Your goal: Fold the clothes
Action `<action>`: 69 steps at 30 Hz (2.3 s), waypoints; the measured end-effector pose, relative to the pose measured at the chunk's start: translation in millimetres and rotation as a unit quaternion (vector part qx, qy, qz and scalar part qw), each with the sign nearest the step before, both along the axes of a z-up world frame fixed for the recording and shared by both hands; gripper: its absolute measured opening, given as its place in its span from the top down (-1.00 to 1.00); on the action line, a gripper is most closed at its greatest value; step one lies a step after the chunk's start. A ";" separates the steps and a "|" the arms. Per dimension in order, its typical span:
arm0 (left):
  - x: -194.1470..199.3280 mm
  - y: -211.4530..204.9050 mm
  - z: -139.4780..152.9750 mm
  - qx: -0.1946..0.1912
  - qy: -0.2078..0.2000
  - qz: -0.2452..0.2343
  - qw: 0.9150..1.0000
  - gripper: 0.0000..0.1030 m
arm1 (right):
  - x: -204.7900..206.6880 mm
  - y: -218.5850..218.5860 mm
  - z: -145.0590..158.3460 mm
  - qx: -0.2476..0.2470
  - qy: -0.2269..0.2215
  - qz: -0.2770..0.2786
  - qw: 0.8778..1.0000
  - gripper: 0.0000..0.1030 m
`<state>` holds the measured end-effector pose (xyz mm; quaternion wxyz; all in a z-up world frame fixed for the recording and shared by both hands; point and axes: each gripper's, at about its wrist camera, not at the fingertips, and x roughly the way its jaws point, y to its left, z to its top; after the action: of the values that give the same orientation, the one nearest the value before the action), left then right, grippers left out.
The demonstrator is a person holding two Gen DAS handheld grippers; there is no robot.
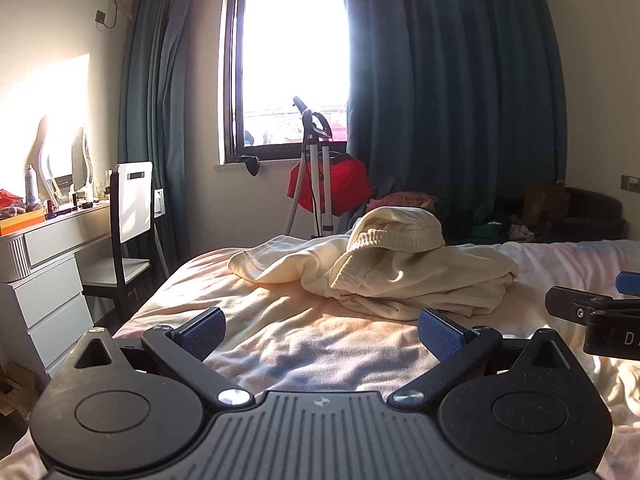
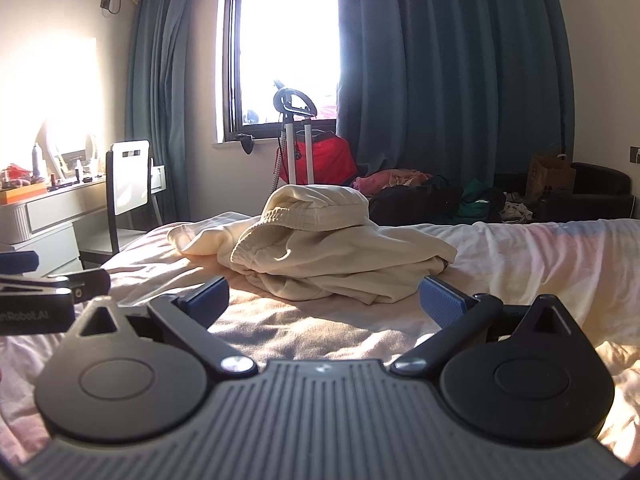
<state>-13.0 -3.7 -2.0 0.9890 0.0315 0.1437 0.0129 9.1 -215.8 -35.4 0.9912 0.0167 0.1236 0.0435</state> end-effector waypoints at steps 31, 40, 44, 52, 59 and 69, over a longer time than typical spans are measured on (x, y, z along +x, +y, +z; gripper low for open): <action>10.6 -3.2 -17.1 0.008 0.025 -0.010 1.000 -1.00 | 1.5 -4.4 -1.8 0.013 0.000 -0.001 1.000 -1.00; 25.9 -5.4 -38.9 -0.010 0.067 -0.019 0.998 -0.99 | 2.3 -12.9 3.0 0.050 0.034 0.012 0.998 -1.00; 33.7 -10.1 -49.9 -0.007 0.075 -0.023 0.997 -0.99 | -0.7 -20.0 7.8 0.060 0.029 0.004 0.998 -1.00; 101.0 -13.5 -60.3 -0.037 0.102 -0.032 0.994 -0.99 | -12.4 -39.1 20.0 0.097 0.026 -0.023 0.995 -1.00; 220.9 -39.6 -68.2 0.015 0.090 -0.046 0.995 -0.97 | 2.8 -61.2 7.6 0.110 0.030 -0.050 0.992 -1.00; 359.4 -70.4 -74.3 0.078 0.033 -0.010 0.996 -0.94 | 74.1 -106.8 -64.1 0.195 0.109 -0.070 0.972 -1.00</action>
<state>346.4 -74.0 -76.3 0.9783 0.1106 0.1747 0.0134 83.2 -322.6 -99.5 0.9500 0.2232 0.2184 -0.0049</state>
